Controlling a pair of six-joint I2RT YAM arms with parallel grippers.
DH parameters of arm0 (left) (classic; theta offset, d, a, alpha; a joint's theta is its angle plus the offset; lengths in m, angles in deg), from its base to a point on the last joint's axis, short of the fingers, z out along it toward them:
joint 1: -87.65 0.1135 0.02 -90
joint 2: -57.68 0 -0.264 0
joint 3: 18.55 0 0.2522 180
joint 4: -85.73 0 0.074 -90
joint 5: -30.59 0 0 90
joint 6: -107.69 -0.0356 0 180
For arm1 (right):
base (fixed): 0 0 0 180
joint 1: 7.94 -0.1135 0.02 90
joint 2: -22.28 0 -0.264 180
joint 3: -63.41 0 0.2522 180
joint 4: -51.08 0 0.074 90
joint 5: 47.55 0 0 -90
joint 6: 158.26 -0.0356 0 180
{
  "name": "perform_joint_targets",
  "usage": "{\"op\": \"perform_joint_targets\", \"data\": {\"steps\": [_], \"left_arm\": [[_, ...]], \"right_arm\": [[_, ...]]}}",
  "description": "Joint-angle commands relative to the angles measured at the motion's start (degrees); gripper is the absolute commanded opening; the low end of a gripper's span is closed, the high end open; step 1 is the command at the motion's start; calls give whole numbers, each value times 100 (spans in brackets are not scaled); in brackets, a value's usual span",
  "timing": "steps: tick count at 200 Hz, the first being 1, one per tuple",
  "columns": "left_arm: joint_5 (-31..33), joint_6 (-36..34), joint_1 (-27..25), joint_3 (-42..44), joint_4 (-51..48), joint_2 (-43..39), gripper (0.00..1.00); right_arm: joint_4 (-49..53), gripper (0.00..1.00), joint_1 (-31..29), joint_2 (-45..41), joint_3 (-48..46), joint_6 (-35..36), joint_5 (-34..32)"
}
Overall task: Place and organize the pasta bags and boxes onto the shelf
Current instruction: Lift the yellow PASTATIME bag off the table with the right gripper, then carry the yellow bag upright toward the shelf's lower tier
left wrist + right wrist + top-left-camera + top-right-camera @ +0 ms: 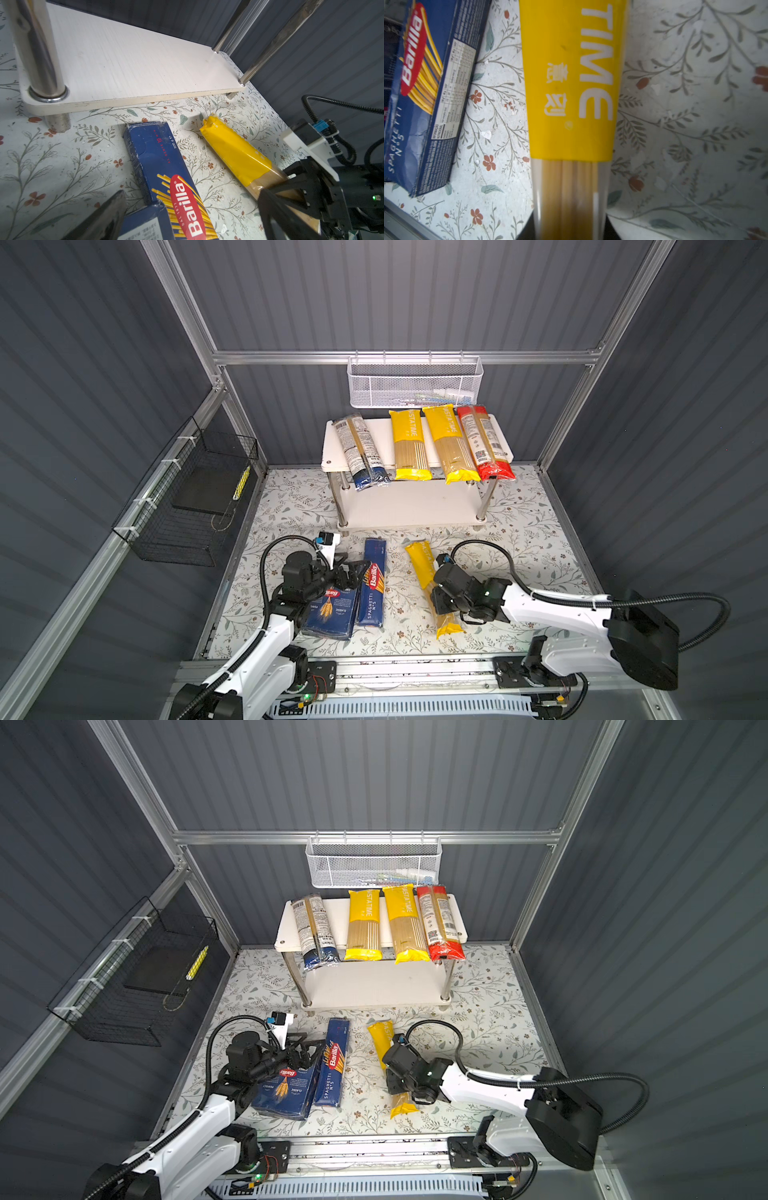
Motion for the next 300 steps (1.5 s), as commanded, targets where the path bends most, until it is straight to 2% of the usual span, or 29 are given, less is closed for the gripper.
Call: {"op": "perform_joint_targets", "data": {"steps": [1,62,101,166,193,256,300], "left_arm": [[22,-128,-42,-38,-35,-62,100],[15,-138,-51,-38,-36,-62,100],[11,-135,-52,-42,-36,-53,100],[23,-139,-51,-38,-44,-76,100],[18,-138,-51,-35,-36,-61,100],[21,-137,-51,-38,-44,-54,99],[22,-137,-48,-37,-53,-53,100]], "right_arm": [[-388,21,132,-505,135,116,-142],[486,20,752,-1493,290,498,-216],[818,21,1263,-1733,525,773,-63],[1012,21,1793,-1373,1033,1243,64],[900,21,2180,-1205,1178,1300,467],[891,21,2518,-882,1777,1577,209],[667,22,2725,-221,2153,1649,242]]}}
